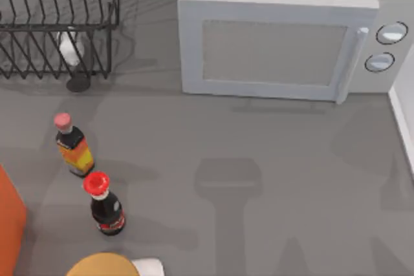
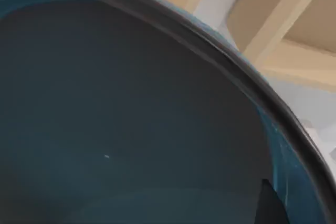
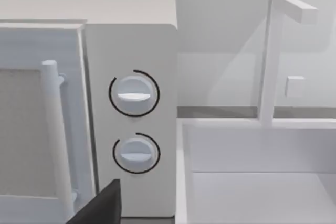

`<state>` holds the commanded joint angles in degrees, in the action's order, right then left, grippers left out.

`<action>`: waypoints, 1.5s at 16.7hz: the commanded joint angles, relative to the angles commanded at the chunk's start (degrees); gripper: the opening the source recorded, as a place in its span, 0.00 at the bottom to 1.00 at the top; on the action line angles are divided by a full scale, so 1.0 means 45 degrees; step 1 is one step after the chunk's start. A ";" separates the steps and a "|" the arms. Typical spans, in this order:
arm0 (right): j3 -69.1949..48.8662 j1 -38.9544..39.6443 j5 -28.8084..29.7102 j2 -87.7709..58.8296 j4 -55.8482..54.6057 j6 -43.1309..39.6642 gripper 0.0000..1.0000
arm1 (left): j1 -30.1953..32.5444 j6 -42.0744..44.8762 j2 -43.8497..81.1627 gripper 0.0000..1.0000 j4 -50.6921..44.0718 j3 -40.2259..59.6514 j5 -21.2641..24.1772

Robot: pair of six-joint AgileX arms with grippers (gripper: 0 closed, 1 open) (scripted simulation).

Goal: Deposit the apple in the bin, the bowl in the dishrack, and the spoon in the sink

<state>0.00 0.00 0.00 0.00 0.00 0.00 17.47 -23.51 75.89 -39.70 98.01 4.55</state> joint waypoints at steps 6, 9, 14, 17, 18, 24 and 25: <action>0.0000 0.0000 0.0000 0.0000 0.0000 0.0000 1.00 | -0.4476 0.3674 -0.4446 0.00 0.4528 -0.5370 0.1050; 0.0000 0.0000 0.0000 0.0000 0.0000 0.0000 1.00 | -0.5792 0.4953 -0.5323 0.00 0.5638 -0.7085 0.1470; 0.0000 0.0000 0.0000 0.0000 0.0000 0.0000 1.00 | -0.6188 0.5386 -0.5527 0.00 0.5950 -0.7603 0.1624; 0.0000 0.0000 0.0000 0.0000 0.0000 0.0000 1.00 | -0.6143 0.5392 -0.5447 0.00 0.5945 -0.7583 0.1583; 0.0000 0.0000 0.0000 0.0000 0.0000 0.0000 1.00 | -0.6124 0.5398 -0.5305 0.00 0.6088 -0.7587 0.1575; 0.0000 0.0000 0.0000 0.0000 0.0000 0.0000 1.00 | -0.5768 0.5417 -0.1857 0.00 0.9758 -0.7914 0.1272; 0.0000 0.0000 0.0000 0.0000 0.0000 0.0000 1.00 | -0.5677 0.5409 -0.1020 0.00 1.0818 -0.8042 0.1188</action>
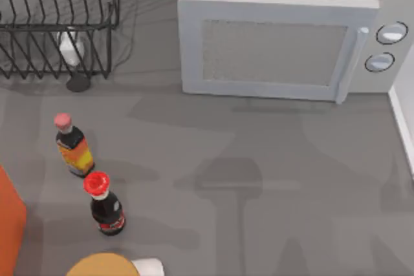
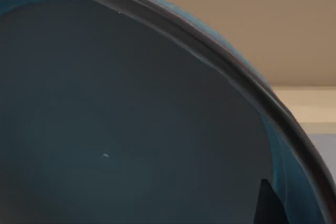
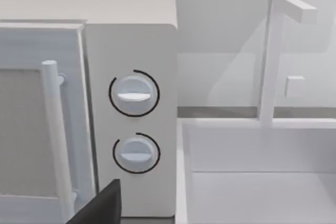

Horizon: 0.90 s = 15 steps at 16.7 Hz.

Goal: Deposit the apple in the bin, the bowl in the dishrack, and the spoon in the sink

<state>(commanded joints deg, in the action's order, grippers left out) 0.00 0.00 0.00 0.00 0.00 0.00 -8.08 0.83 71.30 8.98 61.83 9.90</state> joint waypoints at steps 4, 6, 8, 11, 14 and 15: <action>0.0000 0.0000 0.0000 0.0000 0.0000 0.0000 1.00 | 0.0416 -0.0031 0.3263 0.00 0.4576 -0.0725 -0.0377; 0.0000 0.0000 0.0000 0.0000 0.0000 0.0000 1.00 | 0.0621 -0.0026 0.4629 0.00 0.6378 -0.1164 -0.0562; 0.0000 0.0000 0.0000 0.0000 0.0000 0.0000 1.00 | 0.0795 -0.0008 0.5677 0.00 0.7650 -0.1581 -0.0719; 0.0000 0.0000 0.0000 0.0000 0.0000 0.0000 1.00 | 0.0939 0.0015 0.6475 0.00 0.8542 -0.1961 -0.0850; 0.0000 0.0000 0.0000 0.0000 0.0000 0.0000 1.00 | 0.0945 0.0016 0.6508 0.00 0.8578 -0.1978 -0.0855; 0.0000 0.0000 0.0000 0.0000 0.0000 0.0000 1.00 | 0.0945 0.0016 0.6508 0.00 0.8578 -0.1978 -0.0855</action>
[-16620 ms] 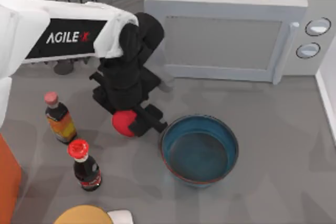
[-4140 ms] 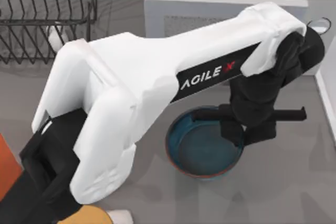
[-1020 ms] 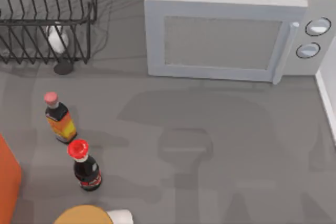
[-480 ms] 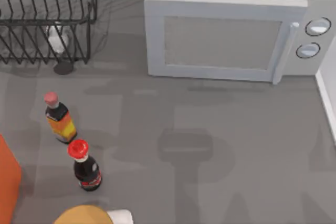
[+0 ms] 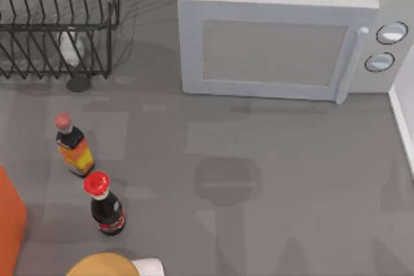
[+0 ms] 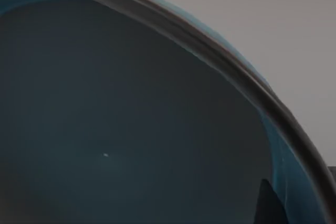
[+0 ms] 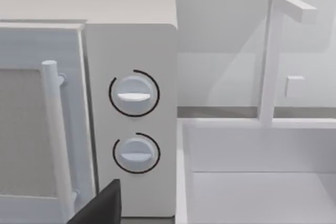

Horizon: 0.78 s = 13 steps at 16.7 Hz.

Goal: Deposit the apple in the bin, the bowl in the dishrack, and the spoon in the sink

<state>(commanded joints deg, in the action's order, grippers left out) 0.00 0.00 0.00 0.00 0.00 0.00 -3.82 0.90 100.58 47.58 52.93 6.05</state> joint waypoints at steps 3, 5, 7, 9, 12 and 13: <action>0.0000 0.0000 0.0000 0.0000 0.0000 0.0000 1.00 | 0.0000 0.0000 0.0000 0.23 0.0000 0.0000 0.0000; 0.0000 0.0000 0.0000 0.0000 0.0000 0.0000 1.00 | 0.0000 0.0000 0.0000 0.38 0.0000 0.0000 0.0000; 0.0000 0.0000 0.0000 0.0000 0.0000 0.0000 1.00 | 0.0000 0.0000 0.0000 0.53 0.0000 0.0000 0.0000; 0.0000 0.0000 0.0000 0.0000 0.0000 0.0000 1.00 | 0.0000 0.0000 0.0000 0.68 0.0000 0.0000 0.0000; 0.0000 0.0000 0.0000 0.0000 0.0000 0.0000 1.00 | 0.0000 0.0000 0.0000 0.90 0.0000 0.0000 0.0000; 0.0000 0.0000 0.0000 0.0000 0.0000 0.0000 1.00 | 0.0000 0.0000 0.0000 0.98 0.0000 0.0000 0.0000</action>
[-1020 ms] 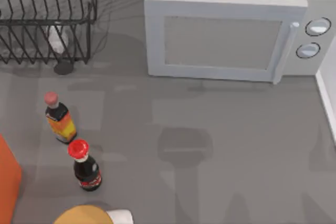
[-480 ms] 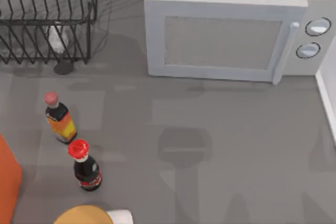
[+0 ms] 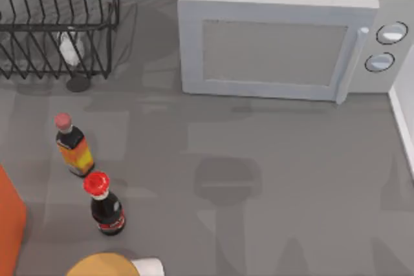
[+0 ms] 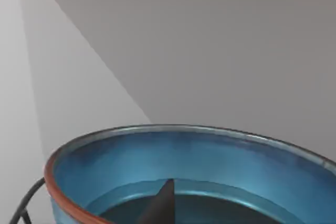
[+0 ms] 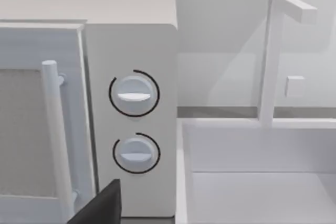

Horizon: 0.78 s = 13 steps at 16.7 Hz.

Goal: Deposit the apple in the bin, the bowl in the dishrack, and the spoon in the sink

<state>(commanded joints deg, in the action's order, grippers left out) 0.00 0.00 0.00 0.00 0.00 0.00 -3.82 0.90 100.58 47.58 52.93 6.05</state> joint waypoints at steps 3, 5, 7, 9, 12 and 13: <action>0.0000 0.0000 0.0000 0.0000 0.0000 0.0000 1.00 | 0.0000 0.0000 0.0000 1.00 0.0000 0.0000 0.0000; 0.0000 0.0000 0.0000 0.0000 0.0000 0.0000 1.00 | 0.0000 0.0000 0.0000 1.00 0.0000 0.0000 0.0000; 0.0000 0.0000 0.0000 0.0000 0.0000 0.0000 1.00 | 0.0000 0.0000 0.0000 1.00 0.0000 0.0000 0.0000; 0.0000 0.0000 0.0000 0.0000 0.0000 0.0000 1.00 | -0.0022 0.0000 -0.0004 1.00 -0.0003 0.0004 0.0000; 0.0000 0.0000 0.0000 0.0000 0.0000 0.0000 1.00 | 0.0002 0.0024 -0.0312 1.00 -0.0211 -0.0227 -0.0019; 0.0000 0.0000 0.0000 0.0000 0.0000 0.0000 1.00 | 0.0020 0.0038 -0.0646 1.00 -0.0405 -0.0443 -0.0041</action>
<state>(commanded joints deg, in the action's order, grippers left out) 0.00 0.00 0.00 0.00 0.00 0.00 -3.74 1.07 97.67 45.75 50.93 5.87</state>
